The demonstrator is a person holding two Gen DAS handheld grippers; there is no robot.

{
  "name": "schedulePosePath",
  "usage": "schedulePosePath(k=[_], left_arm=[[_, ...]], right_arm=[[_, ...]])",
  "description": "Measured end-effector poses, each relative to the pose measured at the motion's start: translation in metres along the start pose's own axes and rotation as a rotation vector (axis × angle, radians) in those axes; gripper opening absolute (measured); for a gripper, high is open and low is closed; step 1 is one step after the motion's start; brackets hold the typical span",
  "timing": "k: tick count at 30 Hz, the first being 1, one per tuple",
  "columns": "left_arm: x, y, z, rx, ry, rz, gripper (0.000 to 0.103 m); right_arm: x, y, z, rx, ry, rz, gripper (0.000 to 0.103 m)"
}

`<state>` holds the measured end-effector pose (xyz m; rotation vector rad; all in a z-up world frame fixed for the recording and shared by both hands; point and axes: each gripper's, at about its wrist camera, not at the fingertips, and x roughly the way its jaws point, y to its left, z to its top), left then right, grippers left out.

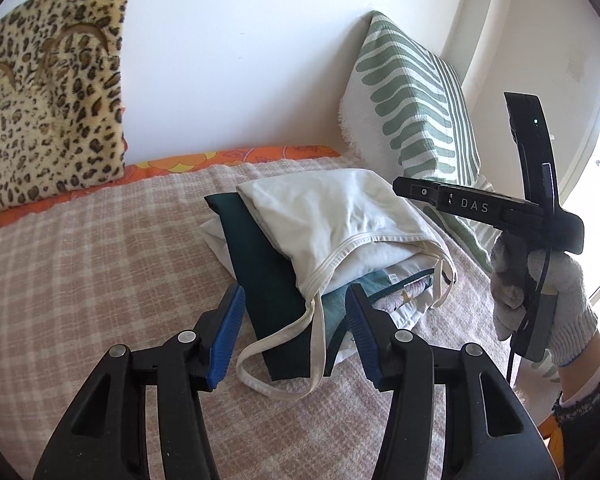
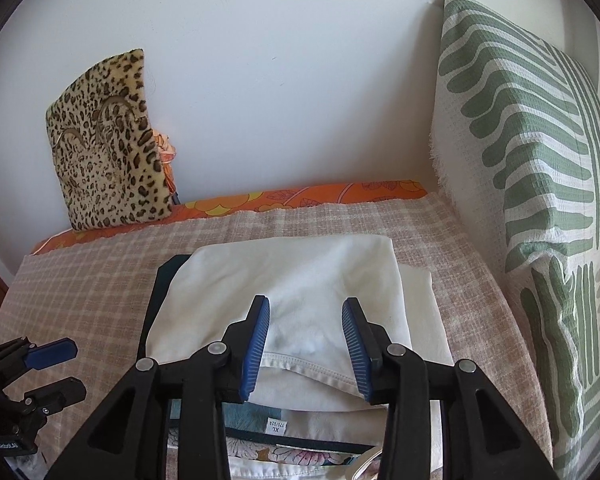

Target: Fold small clothes

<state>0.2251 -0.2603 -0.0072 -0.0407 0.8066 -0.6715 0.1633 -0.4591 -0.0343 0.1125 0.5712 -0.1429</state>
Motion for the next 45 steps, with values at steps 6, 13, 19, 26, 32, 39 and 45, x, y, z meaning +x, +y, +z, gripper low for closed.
schedulePosePath(k=[6,13,19,26,32,39,45], left_arm=[[-0.03,-0.016,-0.005,0.066,-0.055,0.012,0.065],[-0.065,-0.024,-0.015,0.116,-0.096,0.017,0.076],[-0.094,-0.027,-0.033,0.178,-0.137,0.039,0.08],[-0.125,-0.025,-0.058,0.233,-0.176,0.069,0.088],[-0.138,-0.019,-0.077,0.262,-0.212,0.112,0.1],[-0.134,-0.007,-0.091,0.245,-0.199,0.15,0.102],[-0.132,0.001,-0.095,0.227,-0.19,0.165,0.102]], right_arm=[[-0.025,0.005,-0.006,0.033,-0.042,-0.009,0.056],[-0.058,0.019,-0.021,0.07,-0.097,-0.038,0.076],[-0.09,0.037,-0.037,0.108,-0.142,-0.069,0.088],[-0.121,0.065,-0.06,0.12,-0.193,-0.141,0.103],[-0.128,0.08,-0.085,0.177,-0.224,-0.197,0.103],[-0.117,0.088,-0.096,0.186,-0.218,-0.194,0.103],[-0.113,0.094,-0.102,0.152,-0.259,-0.251,0.103]])
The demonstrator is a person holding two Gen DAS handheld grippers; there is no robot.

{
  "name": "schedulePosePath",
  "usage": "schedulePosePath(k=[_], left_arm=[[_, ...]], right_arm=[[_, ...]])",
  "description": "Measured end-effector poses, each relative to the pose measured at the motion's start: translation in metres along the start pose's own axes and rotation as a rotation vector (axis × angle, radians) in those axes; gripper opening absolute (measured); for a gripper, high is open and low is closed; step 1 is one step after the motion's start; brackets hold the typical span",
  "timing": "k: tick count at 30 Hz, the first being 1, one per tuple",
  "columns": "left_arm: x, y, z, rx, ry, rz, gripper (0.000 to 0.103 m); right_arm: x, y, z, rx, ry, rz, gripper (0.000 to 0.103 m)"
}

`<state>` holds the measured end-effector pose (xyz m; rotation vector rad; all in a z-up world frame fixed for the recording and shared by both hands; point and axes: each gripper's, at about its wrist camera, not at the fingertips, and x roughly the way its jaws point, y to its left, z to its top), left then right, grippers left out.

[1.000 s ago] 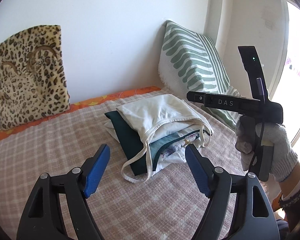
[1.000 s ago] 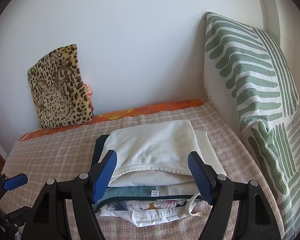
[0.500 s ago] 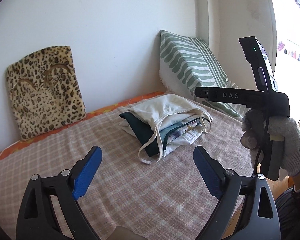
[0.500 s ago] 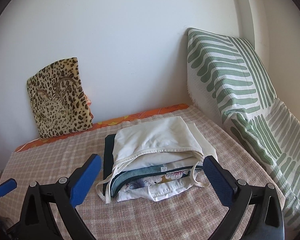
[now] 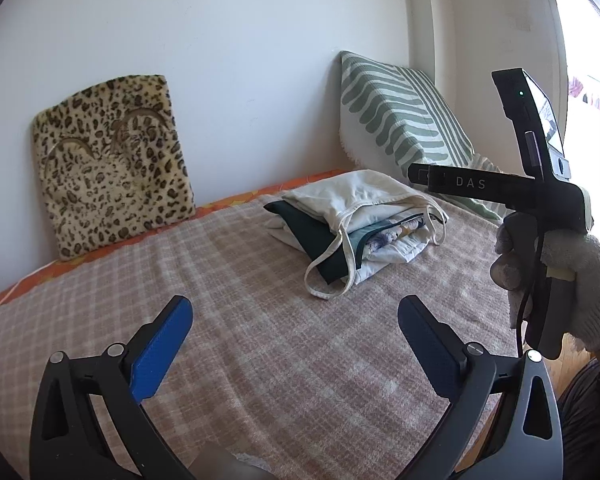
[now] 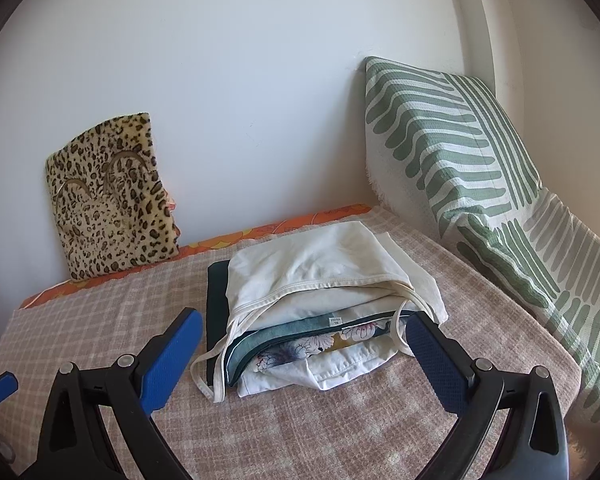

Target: Fold small clothes

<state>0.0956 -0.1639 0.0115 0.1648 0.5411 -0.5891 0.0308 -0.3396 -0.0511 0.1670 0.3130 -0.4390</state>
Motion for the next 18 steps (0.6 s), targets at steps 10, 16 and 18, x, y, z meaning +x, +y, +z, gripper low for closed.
schedulePosePath(k=[10,16,18], left_arm=[[0.0015,0.0073,-0.0028,-0.03,0.025,0.023,0.102],[0.0013,0.008,-0.0022,-0.029,0.03,0.026,0.102],[0.0013,0.0079,-0.0022,-0.027,0.033,0.025,0.102]], right_arm=[[-0.0029,0.0008,-0.003,-0.026,-0.012,-0.009,0.103],[-0.0021,0.0006,-0.0034,-0.031,-0.01,-0.018,0.103],[-0.0021,0.001,-0.003,-0.029,-0.015,-0.016,0.103]])
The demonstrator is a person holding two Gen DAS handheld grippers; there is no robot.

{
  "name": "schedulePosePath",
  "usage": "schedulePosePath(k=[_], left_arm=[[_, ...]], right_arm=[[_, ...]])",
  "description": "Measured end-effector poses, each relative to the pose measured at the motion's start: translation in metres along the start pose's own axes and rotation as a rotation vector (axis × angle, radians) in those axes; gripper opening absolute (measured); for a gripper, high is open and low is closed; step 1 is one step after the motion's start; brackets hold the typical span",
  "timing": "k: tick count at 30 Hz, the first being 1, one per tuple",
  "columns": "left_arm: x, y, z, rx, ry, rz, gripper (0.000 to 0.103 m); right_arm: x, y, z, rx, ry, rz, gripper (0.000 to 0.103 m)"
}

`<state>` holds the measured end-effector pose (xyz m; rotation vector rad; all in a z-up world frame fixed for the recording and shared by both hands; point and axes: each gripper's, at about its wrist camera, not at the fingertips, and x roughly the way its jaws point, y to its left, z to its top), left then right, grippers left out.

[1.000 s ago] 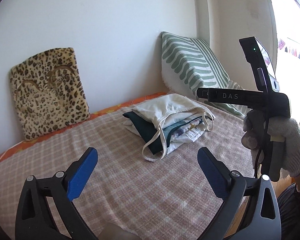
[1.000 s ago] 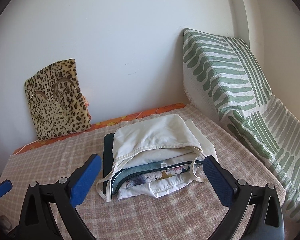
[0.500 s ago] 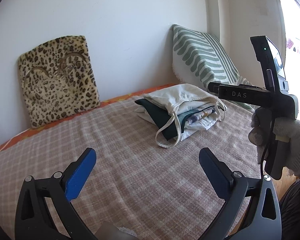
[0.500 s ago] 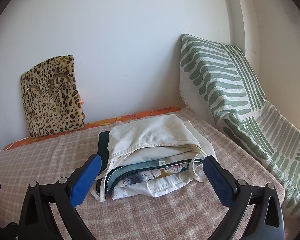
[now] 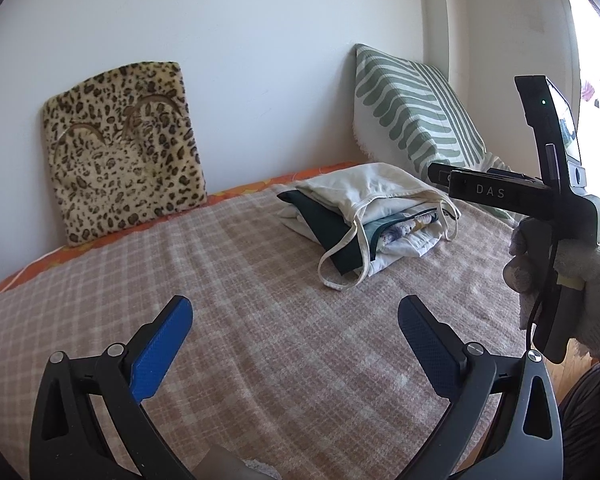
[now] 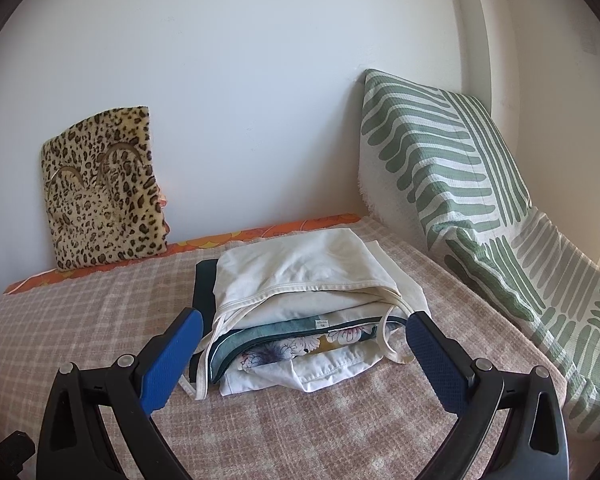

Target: Fold small clothes

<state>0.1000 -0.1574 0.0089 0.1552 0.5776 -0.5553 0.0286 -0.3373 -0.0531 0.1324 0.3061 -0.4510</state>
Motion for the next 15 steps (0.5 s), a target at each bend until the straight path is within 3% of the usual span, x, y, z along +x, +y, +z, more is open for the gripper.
schedulePosePath(k=[15], left_arm=[[0.0046,0.0029,-0.0033,-0.017,0.023,0.027,0.102]], right_arm=[[0.0002,0.0062,0.0003,-0.006,-0.008,0.008,0.103]])
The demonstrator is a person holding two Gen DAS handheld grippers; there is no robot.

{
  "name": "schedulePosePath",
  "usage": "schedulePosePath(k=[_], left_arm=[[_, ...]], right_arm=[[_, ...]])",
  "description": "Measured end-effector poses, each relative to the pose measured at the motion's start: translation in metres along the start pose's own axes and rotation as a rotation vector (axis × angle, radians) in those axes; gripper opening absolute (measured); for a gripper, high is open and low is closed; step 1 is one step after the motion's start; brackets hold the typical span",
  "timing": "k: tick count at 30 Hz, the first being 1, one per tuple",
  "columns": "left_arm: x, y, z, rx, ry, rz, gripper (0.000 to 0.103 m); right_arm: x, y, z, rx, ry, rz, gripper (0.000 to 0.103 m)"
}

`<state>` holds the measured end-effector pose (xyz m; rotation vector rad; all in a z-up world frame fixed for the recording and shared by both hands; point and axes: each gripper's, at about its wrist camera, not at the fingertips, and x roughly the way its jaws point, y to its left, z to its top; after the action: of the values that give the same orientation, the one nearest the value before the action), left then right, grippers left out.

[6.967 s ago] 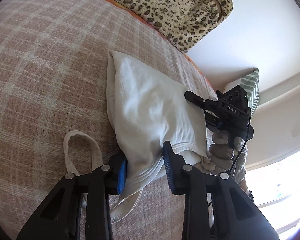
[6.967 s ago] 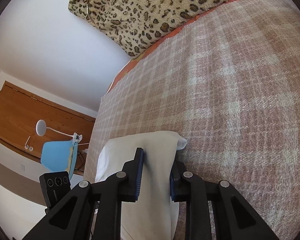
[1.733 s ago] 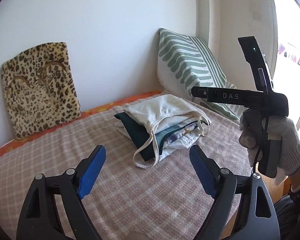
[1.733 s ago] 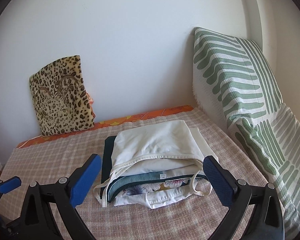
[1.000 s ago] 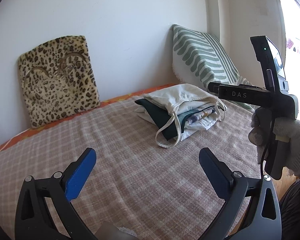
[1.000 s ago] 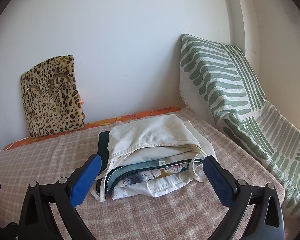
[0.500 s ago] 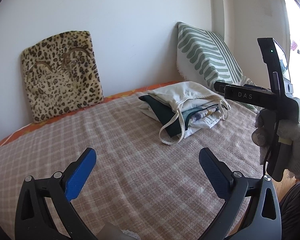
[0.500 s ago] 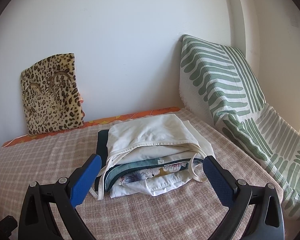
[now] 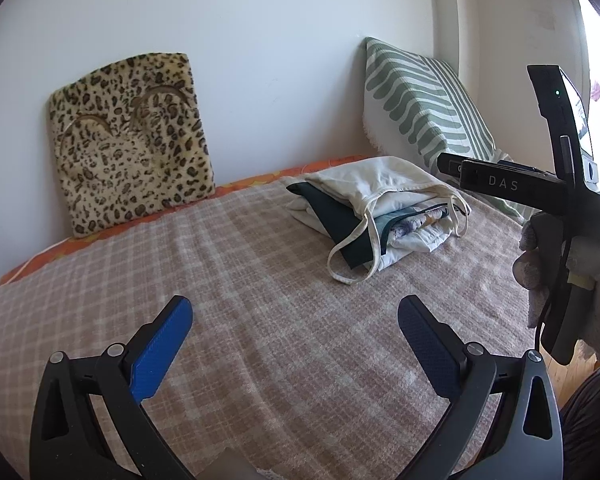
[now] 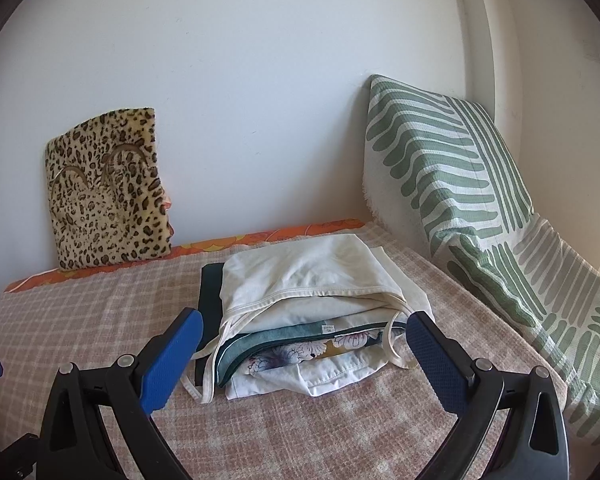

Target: Fold small clothes

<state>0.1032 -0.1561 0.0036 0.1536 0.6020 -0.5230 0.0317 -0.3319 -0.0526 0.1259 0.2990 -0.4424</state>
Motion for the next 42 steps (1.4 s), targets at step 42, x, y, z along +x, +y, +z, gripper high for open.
schedulePosePath(k=[42], left_arm=[[0.0027,-0.0051,-0.0019,0.014,0.013,-0.009,0.102]], right_arm=[[-0.0012,-0.0005,-0.002,0.018,0.018,0.008,0.103]])
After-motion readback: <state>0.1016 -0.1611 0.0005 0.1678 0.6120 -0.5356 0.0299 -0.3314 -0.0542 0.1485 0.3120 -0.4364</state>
